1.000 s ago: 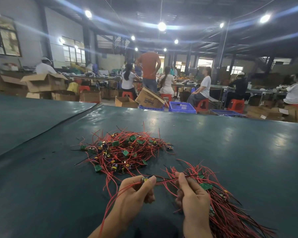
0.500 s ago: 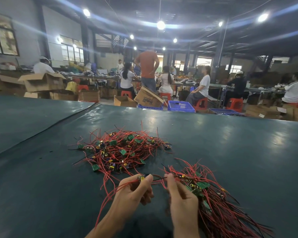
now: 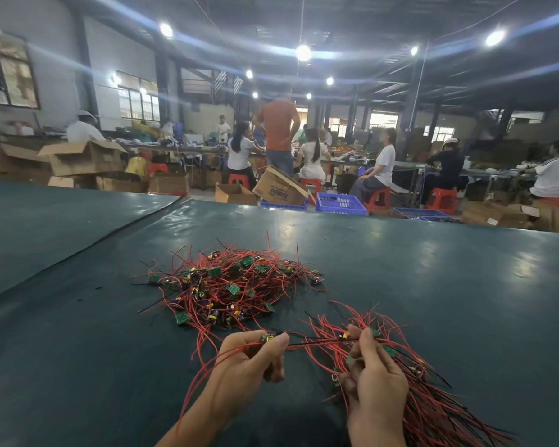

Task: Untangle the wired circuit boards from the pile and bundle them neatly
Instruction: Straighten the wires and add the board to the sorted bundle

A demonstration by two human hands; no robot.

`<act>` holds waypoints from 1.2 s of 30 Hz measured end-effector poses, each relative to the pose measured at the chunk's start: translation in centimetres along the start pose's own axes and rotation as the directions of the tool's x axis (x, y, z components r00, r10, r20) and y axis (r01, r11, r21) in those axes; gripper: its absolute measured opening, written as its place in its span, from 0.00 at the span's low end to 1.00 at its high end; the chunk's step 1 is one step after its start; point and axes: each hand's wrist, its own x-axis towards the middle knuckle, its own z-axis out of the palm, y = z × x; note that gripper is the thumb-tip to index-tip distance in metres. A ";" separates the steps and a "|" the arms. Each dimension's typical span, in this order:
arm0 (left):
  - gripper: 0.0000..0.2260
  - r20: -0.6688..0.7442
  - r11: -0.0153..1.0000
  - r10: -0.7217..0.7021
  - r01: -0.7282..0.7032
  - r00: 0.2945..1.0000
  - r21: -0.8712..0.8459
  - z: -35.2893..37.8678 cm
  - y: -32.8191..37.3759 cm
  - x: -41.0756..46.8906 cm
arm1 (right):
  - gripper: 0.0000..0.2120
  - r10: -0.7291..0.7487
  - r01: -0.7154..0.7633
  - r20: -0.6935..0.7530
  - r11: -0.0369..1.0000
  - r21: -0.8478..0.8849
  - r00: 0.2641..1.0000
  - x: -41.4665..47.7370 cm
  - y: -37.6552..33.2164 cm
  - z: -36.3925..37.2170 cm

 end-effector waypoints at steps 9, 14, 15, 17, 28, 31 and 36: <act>0.17 -0.255 0.861 -0.346 0.198 0.903 -0.469 0.0 -0.6 0.4 | 0.13 -0.080 0.082 0.230 0.997 0.000 0.970 -1.1 0.1 0.5; 0.19 -0.191 0.762 -0.390 0.199 0.901 -0.616 -0.6 -0.2 0.6 | 0.37 -0.024 0.013 0.382 0.999 0.032 0.924 -2.2 0.4 0.7; 0.19 -0.152 0.746 -0.387 0.212 0.909 -0.632 -0.6 0.0 0.6 | 0.37 -0.005 0.008 0.395 1.000 -0.006 0.919 -2.4 0.5 0.7; 0.18 -0.046 0.722 -0.391 0.275 0.919 -0.635 -0.4 0.5 0.6 | 0.30 0.035 0.033 0.425 0.988 -0.150 0.904 -2.8 0.8 0.9; 0.20 0.279 0.796 -0.503 0.564 0.818 -0.219 -0.1 0.3 -0.1 | 0.14 0.192 -0.012 0.553 0.950 -0.313 0.811 -4.0 0.6 1.3; 0.21 0.241 0.792 -0.532 0.578 0.812 -0.197 0.1 0.3 0.0 | 0.11 0.255 -0.104 0.506 0.946 -0.306 0.824 -3.8 0.8 1.3; 0.23 0.179 0.772 -0.575 0.601 0.799 -0.205 0.1 -0.2 0.4 | 0.05 0.296 -0.238 0.393 0.953 -0.190 0.871 -3.4 1.3 1.6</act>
